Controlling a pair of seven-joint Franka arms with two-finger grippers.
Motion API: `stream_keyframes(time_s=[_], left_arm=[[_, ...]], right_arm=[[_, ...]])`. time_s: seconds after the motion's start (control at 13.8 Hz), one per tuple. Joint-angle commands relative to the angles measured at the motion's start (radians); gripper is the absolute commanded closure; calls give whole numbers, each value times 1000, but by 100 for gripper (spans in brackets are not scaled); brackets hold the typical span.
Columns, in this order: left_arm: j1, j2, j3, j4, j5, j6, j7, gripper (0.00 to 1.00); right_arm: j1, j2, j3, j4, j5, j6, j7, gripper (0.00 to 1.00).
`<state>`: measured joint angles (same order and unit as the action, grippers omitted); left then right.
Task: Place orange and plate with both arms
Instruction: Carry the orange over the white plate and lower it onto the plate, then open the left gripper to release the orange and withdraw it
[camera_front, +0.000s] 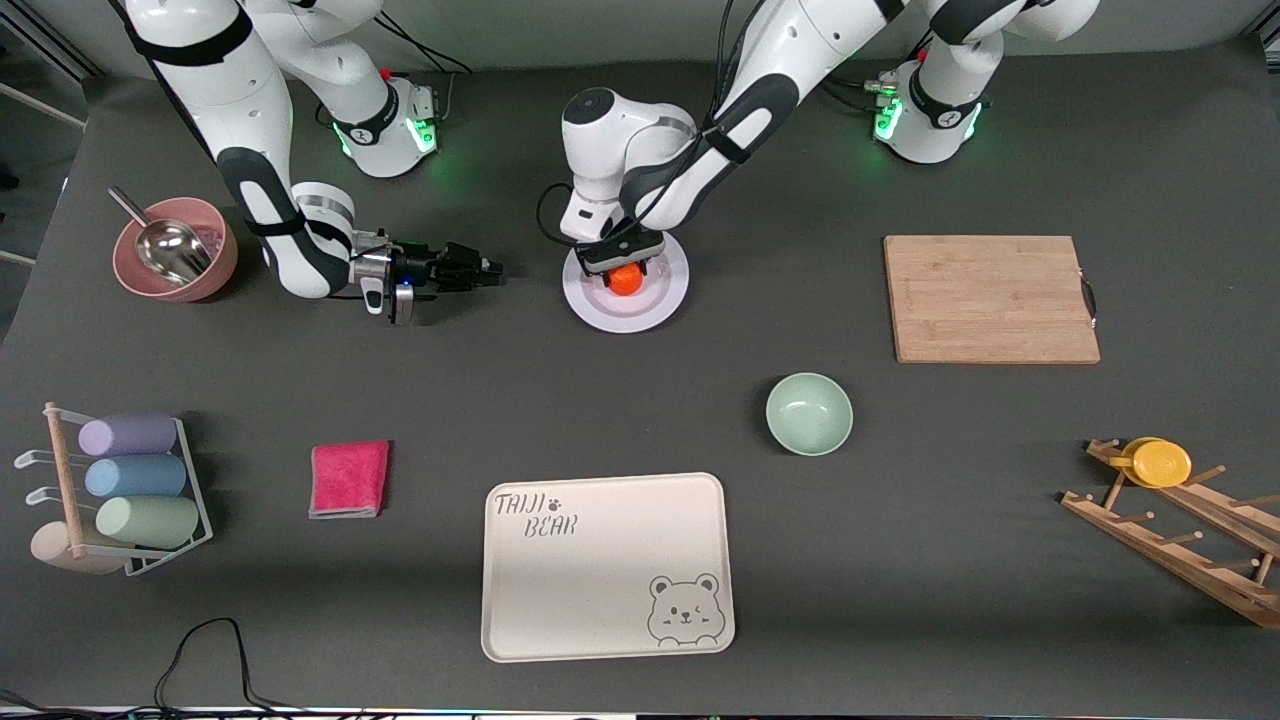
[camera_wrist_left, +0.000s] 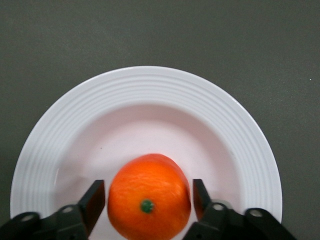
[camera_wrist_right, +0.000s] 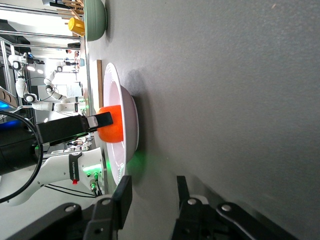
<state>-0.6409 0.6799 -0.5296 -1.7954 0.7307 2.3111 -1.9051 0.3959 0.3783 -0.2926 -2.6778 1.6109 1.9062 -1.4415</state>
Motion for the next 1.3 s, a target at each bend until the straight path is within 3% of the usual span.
stream_keyframes(time_s=[0.0,0.29,0.51,0.8,1.23], left_arm=[[-20,-10,16,18,19,-32,-28,0],[62,-103,-1,15,0,-70,36,0],[182,-198,-52,18,-161,-131,284,0],[318,-307,-58,39,-339,-208,594,0],[518,-387,-55,292,-519,-614,1182,0]], right_arm=[[1,22,-2,9,27,-13,-37,57],[6,22,1,9,55,-15,-37,57],[9,22,4,13,64,-15,-37,57],[70,33,29,18,183,-13,-36,57],[162,64,90,64,380,-12,-33,57]])
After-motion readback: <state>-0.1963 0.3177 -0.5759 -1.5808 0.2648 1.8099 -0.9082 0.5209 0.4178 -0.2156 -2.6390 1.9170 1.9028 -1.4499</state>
